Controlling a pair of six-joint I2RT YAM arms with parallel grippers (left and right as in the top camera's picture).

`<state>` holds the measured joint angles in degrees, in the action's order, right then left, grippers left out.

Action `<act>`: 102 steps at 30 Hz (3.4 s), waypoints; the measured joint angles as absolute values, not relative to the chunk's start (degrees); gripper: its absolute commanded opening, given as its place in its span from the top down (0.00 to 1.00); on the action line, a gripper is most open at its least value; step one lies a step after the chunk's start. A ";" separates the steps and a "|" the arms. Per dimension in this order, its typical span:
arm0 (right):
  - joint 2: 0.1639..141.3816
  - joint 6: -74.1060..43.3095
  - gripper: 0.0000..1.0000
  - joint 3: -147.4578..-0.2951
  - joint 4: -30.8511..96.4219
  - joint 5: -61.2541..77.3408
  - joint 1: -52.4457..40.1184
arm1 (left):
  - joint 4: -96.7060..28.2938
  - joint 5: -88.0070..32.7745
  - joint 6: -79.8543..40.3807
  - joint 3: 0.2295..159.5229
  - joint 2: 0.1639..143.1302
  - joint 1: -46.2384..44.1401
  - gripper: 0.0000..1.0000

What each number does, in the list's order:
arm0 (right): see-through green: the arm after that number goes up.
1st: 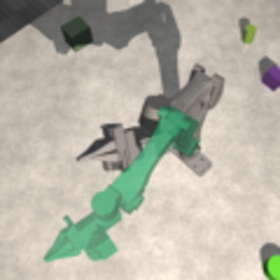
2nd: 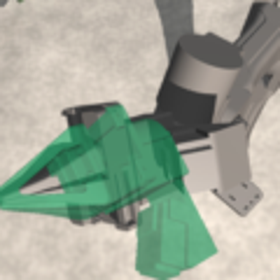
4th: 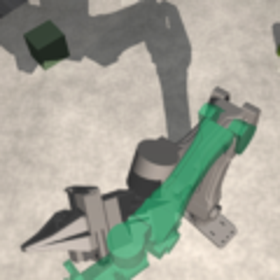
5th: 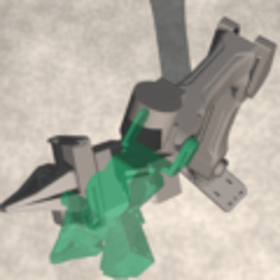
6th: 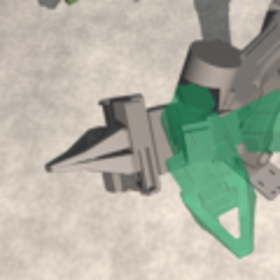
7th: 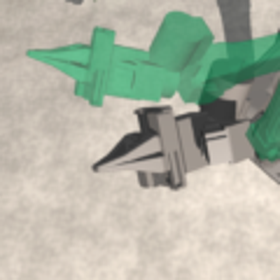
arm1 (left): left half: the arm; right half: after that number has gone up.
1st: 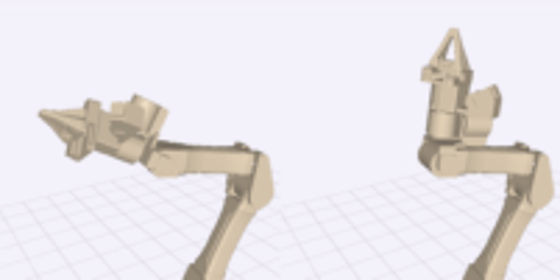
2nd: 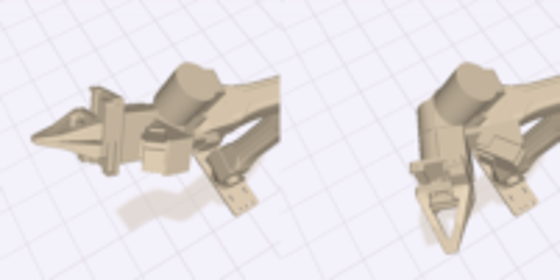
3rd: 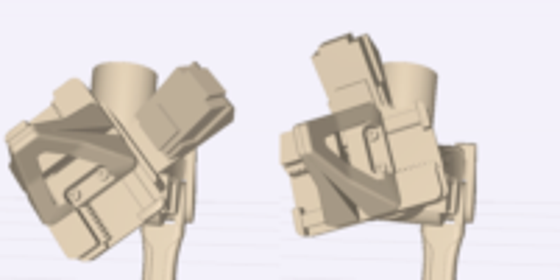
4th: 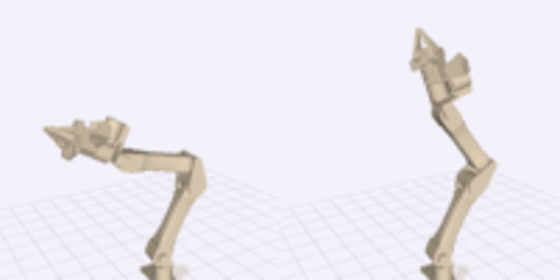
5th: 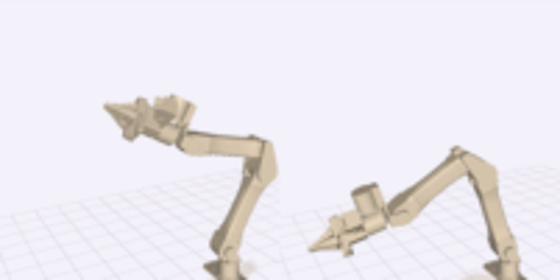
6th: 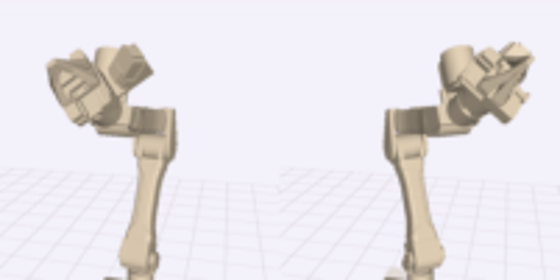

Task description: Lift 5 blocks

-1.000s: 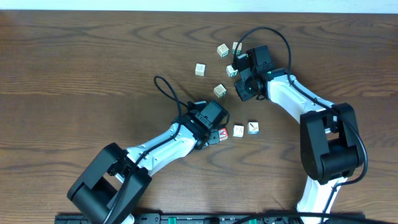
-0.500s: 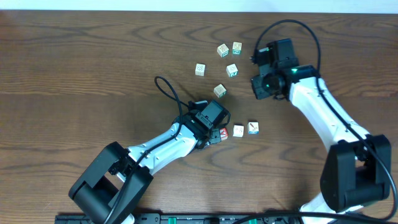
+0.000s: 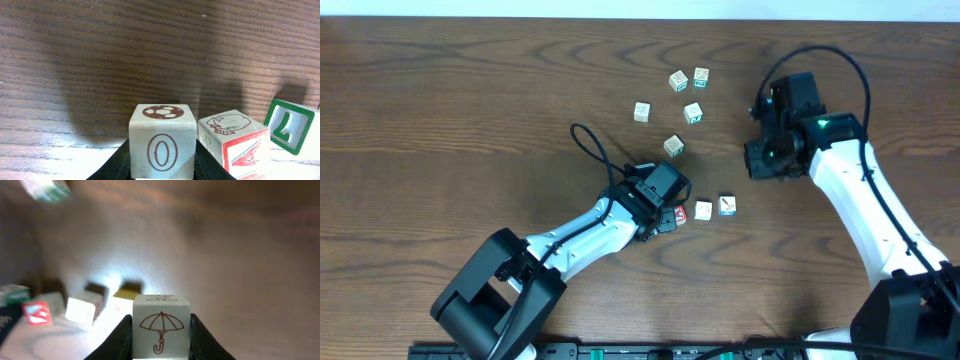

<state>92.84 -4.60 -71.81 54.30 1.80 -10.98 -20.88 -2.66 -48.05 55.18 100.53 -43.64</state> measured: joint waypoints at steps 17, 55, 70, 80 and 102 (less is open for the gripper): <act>92.86 -8.14 0.99 -56.36 45.34 2.26 -10.98 | -21.34 -4.60 -48.23 55.35 101.47 -44.10 0.38; 92.84 -7.16 0.99 -51.09 35.68 3.95 -10.98 | -27.22 -3.55 -48.40 55.29 98.74 -44.10 0.43; 92.84 -7.16 0.99 -50.96 35.27 6.92 -10.98 | -28.45 4.27 -46.96 55.29 89.89 -44.10 0.42; 92.84 -7.18 0.98 -50.92 35.40 8.62 -11.25 | -29.34 11.00 -42.17 55.29 89.89 -42.33 0.42; 92.84 -8.78 0.96 -50.92 35.31 9.23 -15.77 | -29.36 14.15 -38.94 55.27 95.00 -41.19 0.42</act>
<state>92.84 -8.78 -50.92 35.31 9.23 -15.77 -29.36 14.15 -38.94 55.27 95.00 -41.19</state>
